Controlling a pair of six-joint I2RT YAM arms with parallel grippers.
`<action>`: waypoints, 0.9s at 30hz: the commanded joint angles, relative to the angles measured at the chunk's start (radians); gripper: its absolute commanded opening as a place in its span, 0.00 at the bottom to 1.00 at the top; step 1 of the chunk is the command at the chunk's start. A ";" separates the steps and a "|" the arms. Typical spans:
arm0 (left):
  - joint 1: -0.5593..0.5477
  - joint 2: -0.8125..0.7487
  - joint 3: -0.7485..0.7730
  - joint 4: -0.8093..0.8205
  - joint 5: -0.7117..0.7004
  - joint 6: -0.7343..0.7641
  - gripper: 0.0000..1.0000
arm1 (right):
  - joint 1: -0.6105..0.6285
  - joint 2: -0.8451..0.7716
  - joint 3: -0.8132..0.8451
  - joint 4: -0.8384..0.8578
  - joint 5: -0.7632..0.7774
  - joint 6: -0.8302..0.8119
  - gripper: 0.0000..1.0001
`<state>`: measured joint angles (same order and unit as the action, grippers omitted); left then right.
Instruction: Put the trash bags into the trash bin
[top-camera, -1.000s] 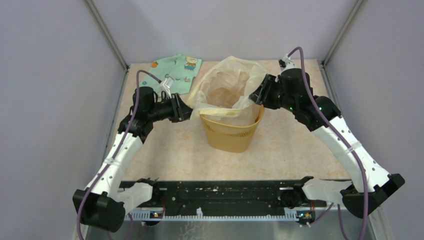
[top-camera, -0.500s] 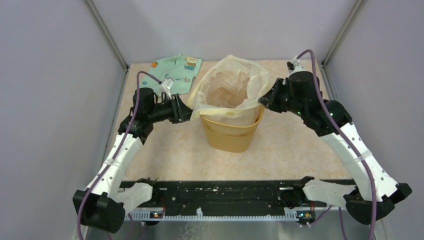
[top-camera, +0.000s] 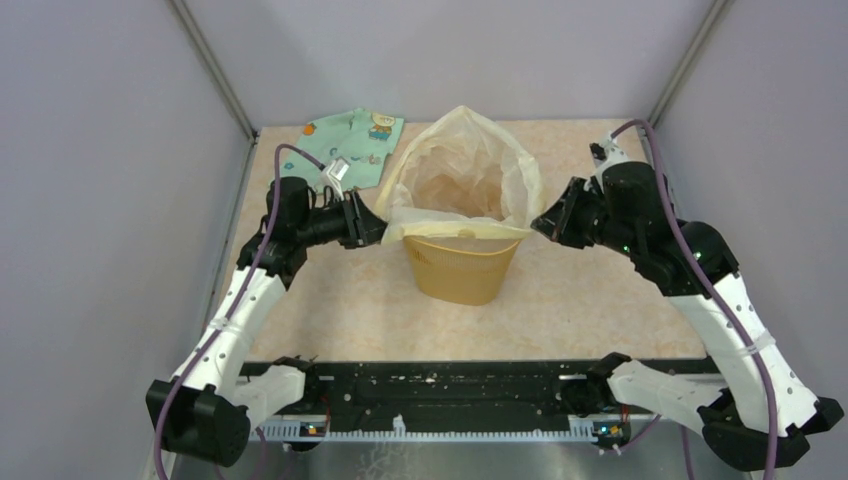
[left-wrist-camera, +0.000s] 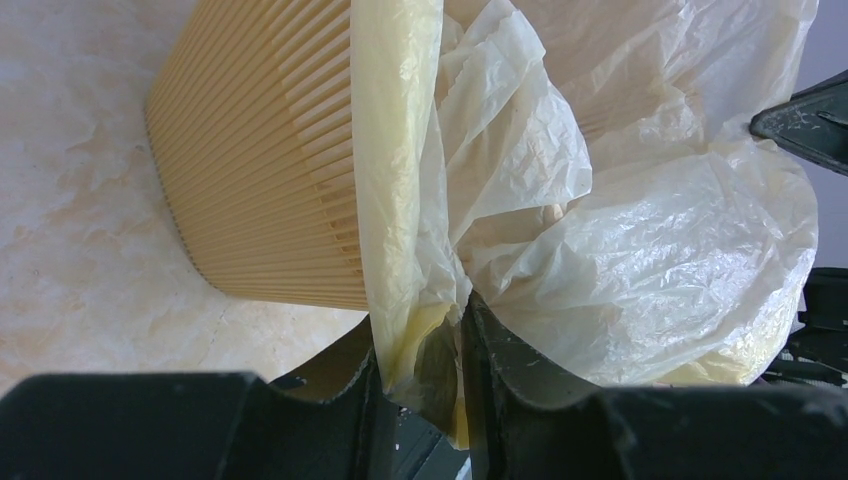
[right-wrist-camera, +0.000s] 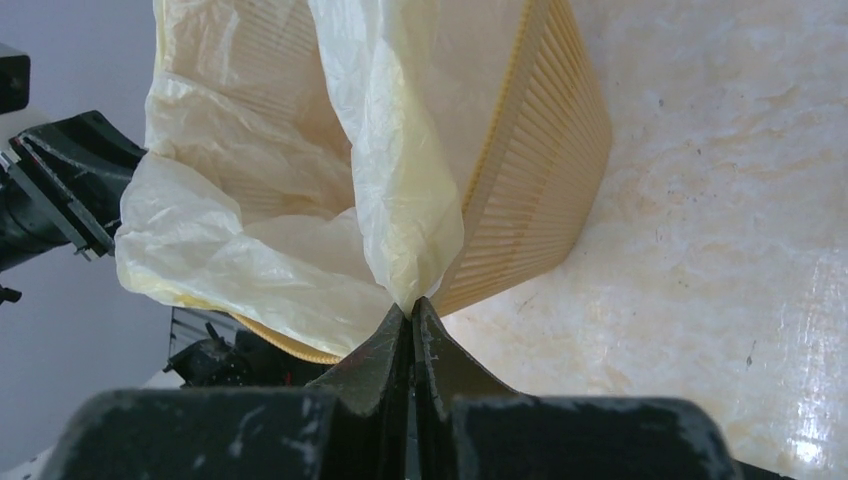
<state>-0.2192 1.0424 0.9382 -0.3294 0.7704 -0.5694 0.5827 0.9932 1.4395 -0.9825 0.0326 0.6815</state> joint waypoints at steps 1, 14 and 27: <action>0.002 -0.030 -0.003 0.024 0.024 0.016 0.33 | 0.011 -0.032 -0.006 -0.048 -0.022 -0.023 0.00; 0.002 -0.006 -0.041 0.002 -0.048 0.028 0.10 | 0.010 -0.126 -0.207 -0.010 0.021 -0.023 0.00; 0.002 0.043 -0.039 0.046 -0.113 -0.004 0.00 | 0.011 -0.125 -0.332 0.084 0.189 -0.050 0.00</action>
<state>-0.2188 1.0695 0.9028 -0.3294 0.7029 -0.5636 0.5873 0.8726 1.1233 -0.9054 0.1230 0.6621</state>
